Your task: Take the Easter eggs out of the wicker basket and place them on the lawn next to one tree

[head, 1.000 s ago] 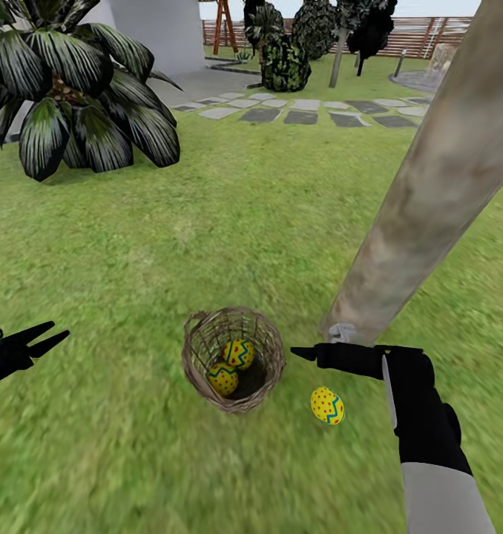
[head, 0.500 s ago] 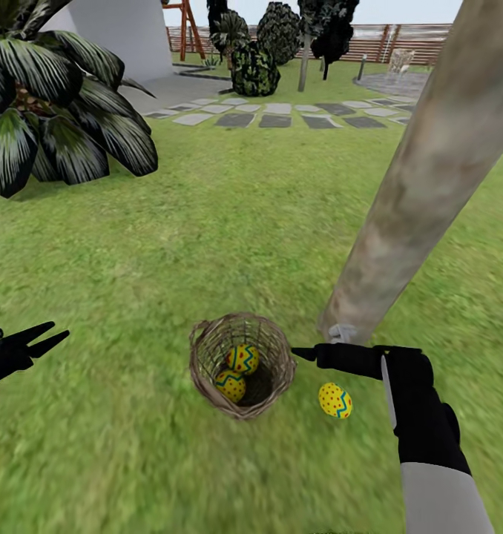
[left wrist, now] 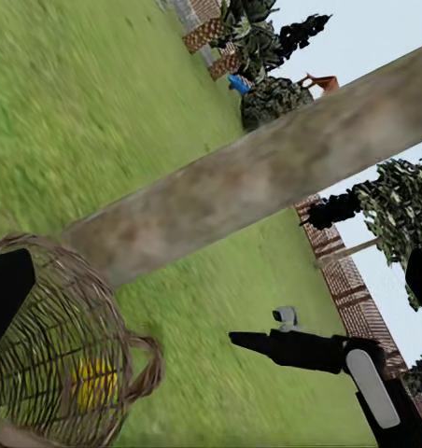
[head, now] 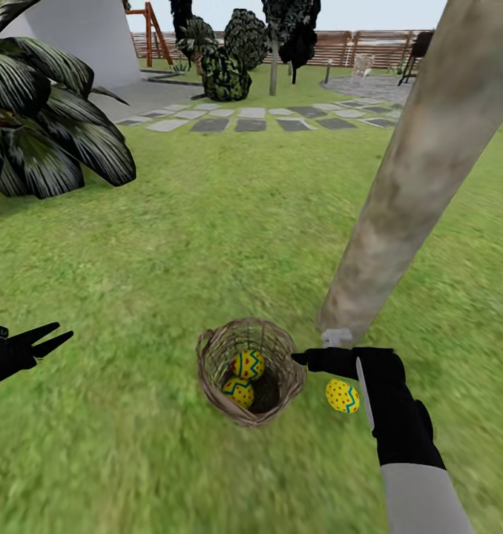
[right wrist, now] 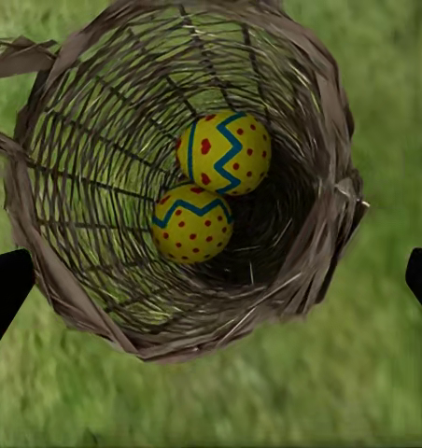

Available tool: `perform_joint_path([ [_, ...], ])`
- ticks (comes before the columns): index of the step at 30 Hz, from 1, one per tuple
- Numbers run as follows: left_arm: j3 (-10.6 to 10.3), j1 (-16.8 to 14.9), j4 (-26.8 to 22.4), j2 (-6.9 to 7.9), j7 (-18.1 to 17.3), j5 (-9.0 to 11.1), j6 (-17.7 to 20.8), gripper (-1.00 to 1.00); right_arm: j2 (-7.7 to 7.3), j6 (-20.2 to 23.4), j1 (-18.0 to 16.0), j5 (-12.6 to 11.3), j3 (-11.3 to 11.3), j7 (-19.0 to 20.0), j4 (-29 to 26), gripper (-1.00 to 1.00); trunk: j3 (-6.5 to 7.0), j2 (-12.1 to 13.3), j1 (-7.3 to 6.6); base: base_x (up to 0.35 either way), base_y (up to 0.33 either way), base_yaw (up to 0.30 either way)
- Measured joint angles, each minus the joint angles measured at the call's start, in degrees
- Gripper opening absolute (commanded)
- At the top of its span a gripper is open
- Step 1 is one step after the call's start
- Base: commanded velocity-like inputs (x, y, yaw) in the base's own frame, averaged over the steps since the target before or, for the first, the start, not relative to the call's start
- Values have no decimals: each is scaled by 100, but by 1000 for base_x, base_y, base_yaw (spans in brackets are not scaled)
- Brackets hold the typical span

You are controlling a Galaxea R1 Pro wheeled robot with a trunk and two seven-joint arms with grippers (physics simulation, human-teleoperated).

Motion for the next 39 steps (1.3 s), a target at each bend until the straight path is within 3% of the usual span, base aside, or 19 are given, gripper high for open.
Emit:
perform_joint_path([
  [3, 0, 1, -14, 2, 0, 0, -1, 100, 11, 8, -1, -4, 208, -493, 1, 100, 2, 0, 0, 220, 271, -41],
  [7, -1, 1, -16, 0, 1, 0, -1, 100, 13, 18, -1, -53, 637, -788, 1, 100, 2, 0, 0, 227, 267, -8],
  [9, -2, 1, -21, 2, 1, 0, -1, 100, 9, 27, -1, -54, 757, -833, 6, 100, 2, 0, 0, 229, 266, 0],
  [13, 17, 1, 8, -6, 1, 4, -1, 100, 3, 69, -2, -24, 778, -833, 108, 100, 2, 0, 1, 148, 157, 0],
  [16, 5, 1, -37, -27, 1, 12, -5, 100, -33, 73, -2, -15, 1050, -815, 375, 100, 2, 0, 2, 10, 9, 0],
  [20, -61, 1, -56, -27, 1, 9, -32, 100, -46, 73, -12, -7, 1155, -806, 469, 100, 2, 0, 2, 2, 1, 0],
  [23, -238, 1, -60, -25, 0, -2, -180, 100, -51, 75, -32, -2, 1358, -789, 483, 100, 2, 0, 2, 0, 0, 0],
  [24, -302, 1, -60, -25, 0, -6, -210, 100, -51, 79, -52, -9, 1555, -788, 496, 100, 2, 0, 2, 0, 0, 0],
  [25, -413, 1, -60, -20, 0, -11, -241, 100, -56, 87, -77, -28, 1902, -787, 547, 100, 2, 0, 2, 0, 0, 0],
  [27, -524, 1, -58, -7, -1, -16, -265, 100, -64, 88, -117, -3, 2237, -785, 614, 100, 2, 0, 2, 0, 0, 0],
  [33, -619, 1, -53, -13, -1, -43, -371, 100, -71, 90, -423, 18, 2491, -785, 805, 100, 2, 0, 2, 0, 0, 0],
  [35, -764, 1, -52, -2, -1, -82, -405, 100, -87, 90, -558, 24, 2533, -782, 887, 100, 2, 0, 2, 0, 0, 0],
  [36, -905, 1, -52, 5, -1, -138, -414, 100, -113, 87, -611, 27, 2570, -783, 920, 100, 2, 0, 2, 0, 0, 0],
  [38, -1263, 1, -58, 19, -2, -449, -425, 100, -195, 78, -705, 42, 2735, -784, 981, 100, 2, 0, 2, 0, 0, 0],
  [39, -1403, 1, -75, 26, -1, -777, -428, 100, -272, 67, -793, 48, 2930, -784, 1005, 100, 2, 0, 2, 0, 0, 0],
])
